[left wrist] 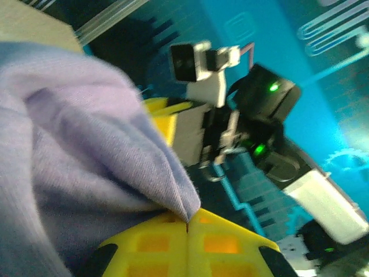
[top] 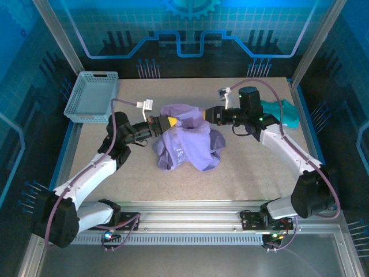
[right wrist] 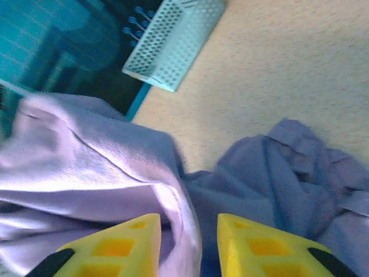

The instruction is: Fold the inside-out t-shirt

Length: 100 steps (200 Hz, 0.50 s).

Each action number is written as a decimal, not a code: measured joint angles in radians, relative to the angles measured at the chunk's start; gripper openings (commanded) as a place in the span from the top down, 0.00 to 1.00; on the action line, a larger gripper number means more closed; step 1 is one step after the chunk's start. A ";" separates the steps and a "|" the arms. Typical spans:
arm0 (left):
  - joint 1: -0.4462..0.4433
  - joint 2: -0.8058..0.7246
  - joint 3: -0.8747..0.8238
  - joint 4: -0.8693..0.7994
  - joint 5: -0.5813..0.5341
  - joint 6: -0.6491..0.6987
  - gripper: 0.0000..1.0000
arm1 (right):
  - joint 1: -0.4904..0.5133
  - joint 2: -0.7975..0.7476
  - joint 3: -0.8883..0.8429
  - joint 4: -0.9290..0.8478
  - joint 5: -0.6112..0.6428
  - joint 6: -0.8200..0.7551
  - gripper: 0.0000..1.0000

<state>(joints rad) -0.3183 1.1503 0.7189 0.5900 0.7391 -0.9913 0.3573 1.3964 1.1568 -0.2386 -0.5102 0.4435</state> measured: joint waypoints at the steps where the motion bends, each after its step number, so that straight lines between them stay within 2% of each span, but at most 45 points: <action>1: 0.001 0.000 0.000 0.009 0.002 -0.006 1.00 | 0.002 -0.002 0.000 -0.005 0.006 -0.003 0.59; 14: 0.002 -0.002 0.002 0.040 0.022 -0.020 1.00 | 0.070 -0.066 -0.018 -0.056 0.132 -0.111 0.54; 28: 0.002 -0.013 0.008 0.000 0.027 0.000 1.00 | 0.171 -0.173 -0.056 -0.084 0.243 -0.230 0.48; 49: 0.002 -0.049 0.024 -0.113 0.026 0.068 1.00 | 0.280 -0.280 -0.077 -0.090 0.320 -0.348 0.44; 76: 0.002 -0.086 0.047 -0.203 0.027 0.131 1.00 | 0.289 -0.216 -0.027 -0.084 0.378 -0.427 0.34; 100: 0.002 -0.098 0.047 -0.241 0.028 0.157 1.00 | 0.296 -0.077 0.008 -0.076 0.403 -0.472 0.34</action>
<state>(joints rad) -0.3161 1.0519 0.7662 0.3489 0.7673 -0.8341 0.6537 1.3193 1.1648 -0.3141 -0.1070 -0.0284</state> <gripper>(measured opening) 0.052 0.664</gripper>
